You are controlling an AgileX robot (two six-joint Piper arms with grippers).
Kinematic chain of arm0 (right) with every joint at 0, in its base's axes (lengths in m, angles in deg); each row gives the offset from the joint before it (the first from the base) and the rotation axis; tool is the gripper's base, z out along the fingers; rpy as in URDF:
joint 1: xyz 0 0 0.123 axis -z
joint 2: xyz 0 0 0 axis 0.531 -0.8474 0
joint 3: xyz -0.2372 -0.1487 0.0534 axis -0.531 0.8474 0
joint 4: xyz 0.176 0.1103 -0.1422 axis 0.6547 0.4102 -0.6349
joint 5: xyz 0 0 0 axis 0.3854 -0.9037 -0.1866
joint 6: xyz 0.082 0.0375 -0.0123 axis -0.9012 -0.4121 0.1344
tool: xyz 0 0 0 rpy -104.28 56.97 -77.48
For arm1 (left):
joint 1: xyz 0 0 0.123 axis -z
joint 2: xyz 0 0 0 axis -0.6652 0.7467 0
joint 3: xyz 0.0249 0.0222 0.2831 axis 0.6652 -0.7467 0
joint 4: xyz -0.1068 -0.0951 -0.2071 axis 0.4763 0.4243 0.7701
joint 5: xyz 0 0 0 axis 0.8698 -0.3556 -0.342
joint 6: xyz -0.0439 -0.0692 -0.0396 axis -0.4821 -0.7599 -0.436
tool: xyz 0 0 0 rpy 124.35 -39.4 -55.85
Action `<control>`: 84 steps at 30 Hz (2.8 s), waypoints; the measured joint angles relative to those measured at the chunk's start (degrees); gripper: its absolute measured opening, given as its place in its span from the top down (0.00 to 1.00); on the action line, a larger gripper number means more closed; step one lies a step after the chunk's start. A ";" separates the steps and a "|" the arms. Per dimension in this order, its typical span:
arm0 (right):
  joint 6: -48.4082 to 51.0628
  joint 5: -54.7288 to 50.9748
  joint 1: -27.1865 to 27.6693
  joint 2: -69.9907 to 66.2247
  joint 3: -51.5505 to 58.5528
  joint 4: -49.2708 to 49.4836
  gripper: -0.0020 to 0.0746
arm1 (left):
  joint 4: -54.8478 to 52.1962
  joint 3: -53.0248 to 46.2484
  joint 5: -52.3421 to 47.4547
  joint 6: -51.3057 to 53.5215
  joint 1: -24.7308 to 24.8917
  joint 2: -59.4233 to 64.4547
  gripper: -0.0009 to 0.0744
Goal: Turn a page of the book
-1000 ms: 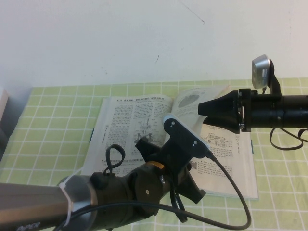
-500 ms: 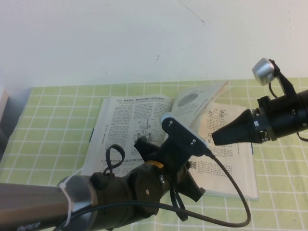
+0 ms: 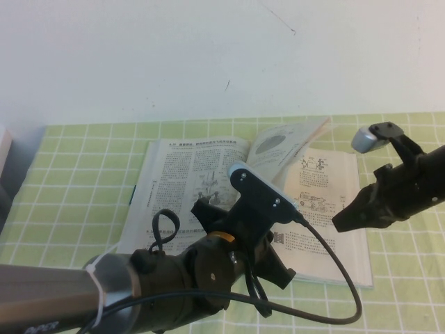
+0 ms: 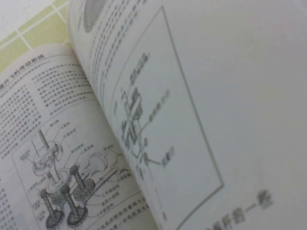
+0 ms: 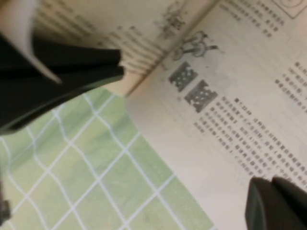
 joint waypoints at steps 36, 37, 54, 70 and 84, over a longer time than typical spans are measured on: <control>-4.99 7.27 -1.04 -6.77 0.00 -14.08 0.98 | 20.41 0.00 -9.73 6.11 -11.46 0.00 0.99; -5.40 7.27 -1.04 -6.77 0.00 -14.30 0.98 | 21.18 0.00 -11.09 6.11 -11.94 0.00 0.99; -6.88 10.36 -1.04 2.58 0.00 -16.22 0.98 | 23.70 0.00 -25.99 8.68 -17.14 -3.04 0.99; -24.63 9.55 -1.04 37.88 0.12 -43.48 0.98 | 15.98 -0.09 -26.22 8.88 -17.14 -29.04 0.99; -28.34 12.18 -1.04 69.64 19.06 -45.60 0.98 | 19.31 -10.75 -9.93 21.90 -17.23 -54.29 0.99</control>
